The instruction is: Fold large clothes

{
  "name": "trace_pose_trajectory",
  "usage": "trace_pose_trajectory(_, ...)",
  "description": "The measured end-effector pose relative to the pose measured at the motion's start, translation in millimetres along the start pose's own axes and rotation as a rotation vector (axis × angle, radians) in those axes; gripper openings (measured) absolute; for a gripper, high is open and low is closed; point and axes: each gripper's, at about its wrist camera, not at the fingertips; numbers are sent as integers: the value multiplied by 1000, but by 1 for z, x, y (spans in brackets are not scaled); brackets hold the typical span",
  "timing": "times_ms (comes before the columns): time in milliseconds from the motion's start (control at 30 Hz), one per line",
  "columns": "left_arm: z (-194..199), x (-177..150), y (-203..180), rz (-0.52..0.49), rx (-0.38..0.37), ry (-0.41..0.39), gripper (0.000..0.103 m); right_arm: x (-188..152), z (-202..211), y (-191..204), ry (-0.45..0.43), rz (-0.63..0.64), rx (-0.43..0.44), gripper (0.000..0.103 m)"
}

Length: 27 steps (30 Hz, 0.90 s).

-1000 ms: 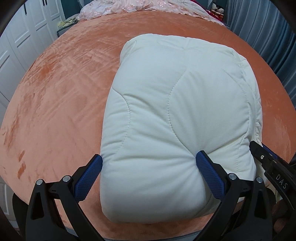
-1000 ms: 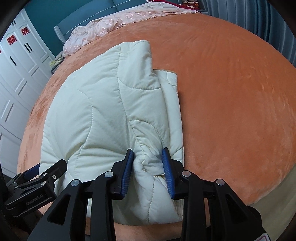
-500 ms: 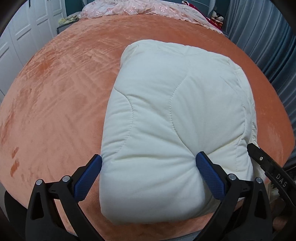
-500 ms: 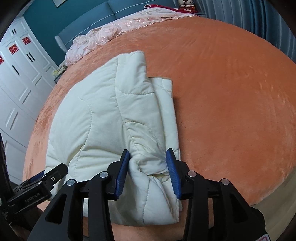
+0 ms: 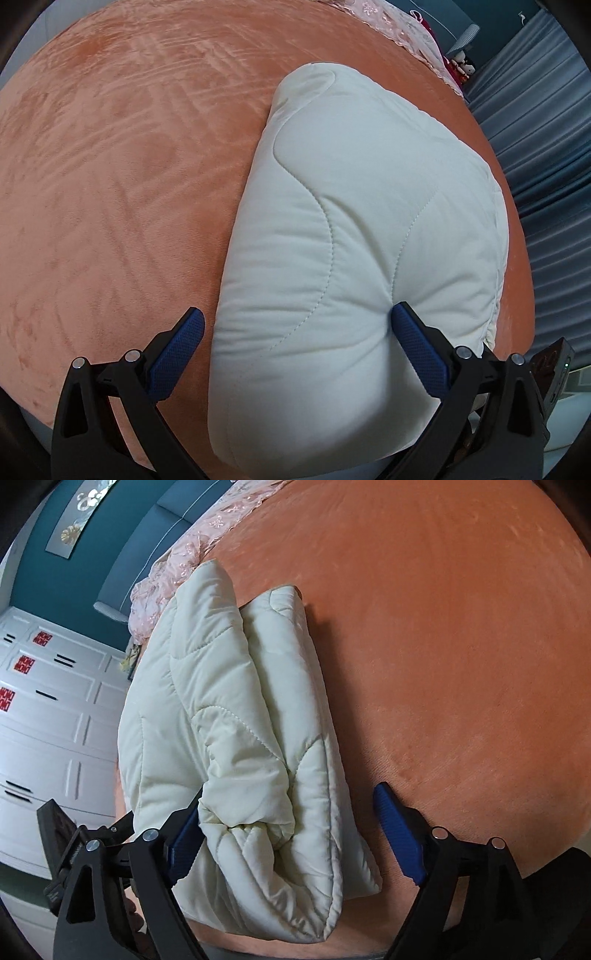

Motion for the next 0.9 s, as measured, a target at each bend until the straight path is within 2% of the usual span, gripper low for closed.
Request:
trace_pose_trajectory(167, -10, 6, 0, 25, -46, 15, 98, 0, -4, 2, 1, 22, 11, 87)
trace_pose_trajectory(467, -20, 12, -8, 11, -45, 19, 98, 7, -14, 0, 20, 9, 61, 86)
trace_pose_trajectory(533, -19, 12, -10, 3, -48, 20, 98, 8, -15, -1, 32, 5, 76, 80)
trace_pose_trajectory(600, -16, 13, -15, -25, -54, 21, 97, 10, -14, 2, 44, 9, 80, 68)
trace_pose_trajectory(633, -11, 12, -20, -53, -51, 10, 92, 11, -12, 6, 45, 21, 79, 64)
trace_pose_trajectory(700, 0, 10, -29, -109, -42, -16, 84, 12, -3, 16, 33, 67, 59, 48)
trace_pose_trajectory(800, 19, 12, -42, -182, -44, -54, 72, 10, 11, 32, -3, 120, 21, 41)
trace_pose_trajectory(900, 39, 17, -47, -211, -69, -83, 66, 7, 28, 49, -51, 162, 0, 40)
Point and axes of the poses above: each gripper's, at about its wrist camera, not at the fingertips, and z roughly against the way its jaws point, y to its left, x to its top, and after that the axes turned 1 degree about -z, right-handed
